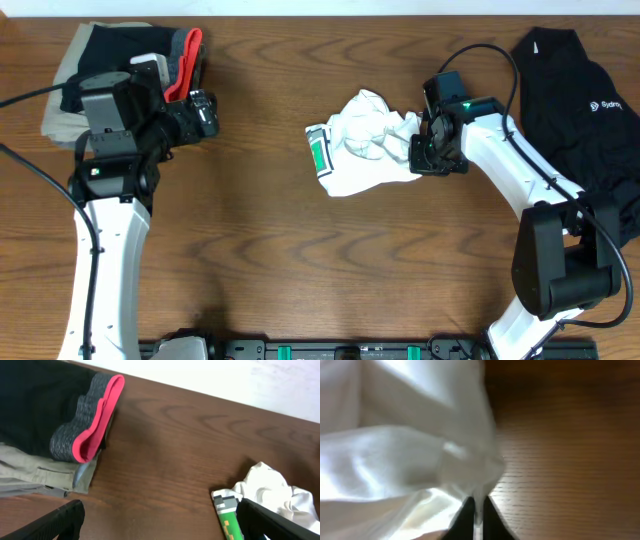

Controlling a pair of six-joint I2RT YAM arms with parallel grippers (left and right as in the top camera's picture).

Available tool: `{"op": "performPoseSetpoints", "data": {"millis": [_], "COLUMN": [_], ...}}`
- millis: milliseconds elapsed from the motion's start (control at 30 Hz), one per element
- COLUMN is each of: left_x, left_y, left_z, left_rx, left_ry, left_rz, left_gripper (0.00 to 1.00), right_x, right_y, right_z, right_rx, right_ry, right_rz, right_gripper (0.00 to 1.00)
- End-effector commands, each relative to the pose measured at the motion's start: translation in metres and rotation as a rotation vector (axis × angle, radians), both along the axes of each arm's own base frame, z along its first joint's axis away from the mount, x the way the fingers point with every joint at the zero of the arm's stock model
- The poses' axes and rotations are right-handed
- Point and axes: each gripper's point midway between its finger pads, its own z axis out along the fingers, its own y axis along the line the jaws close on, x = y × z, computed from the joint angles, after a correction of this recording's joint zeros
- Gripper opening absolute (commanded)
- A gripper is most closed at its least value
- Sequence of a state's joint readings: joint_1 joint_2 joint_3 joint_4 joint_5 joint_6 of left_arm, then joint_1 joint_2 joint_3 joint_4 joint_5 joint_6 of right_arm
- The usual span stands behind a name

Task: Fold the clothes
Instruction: 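Press and tuck the folded T-shirt bundle with the right gripper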

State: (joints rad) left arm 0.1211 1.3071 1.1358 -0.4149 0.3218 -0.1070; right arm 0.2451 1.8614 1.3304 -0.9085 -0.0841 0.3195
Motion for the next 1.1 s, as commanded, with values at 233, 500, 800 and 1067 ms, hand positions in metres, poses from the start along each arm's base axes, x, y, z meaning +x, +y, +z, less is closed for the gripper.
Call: {"op": "performPoseSetpoints", "data": {"millis": [233,500,800,1067], "left_x": [0.004,0.004,0.004,0.004], "left_y": [0.002,0.002,0.002,0.002], "left_z": [-0.006,-0.006,-0.006,-0.007], "left_rx": [0.007,0.008,0.007,0.006], "left_ry": [0.016,0.016,0.016,0.020], "left_rz": [-0.001,-0.002,-0.001,-0.002], "left_gripper": [0.98,0.98,0.98,0.98], "right_x": [0.031,0.026,-0.009,-0.016], "right_y": [0.030,0.053,0.089,0.066], "right_z": [0.074,0.080,0.063,0.031], "right_rx": [0.140,0.150,0.134,0.017], "right_ry": [-0.143,-0.148,-0.068,-0.007], "right_rz": [0.148,0.204,0.299,0.250], "right_gripper": [0.52,0.54,0.57,0.09]}}
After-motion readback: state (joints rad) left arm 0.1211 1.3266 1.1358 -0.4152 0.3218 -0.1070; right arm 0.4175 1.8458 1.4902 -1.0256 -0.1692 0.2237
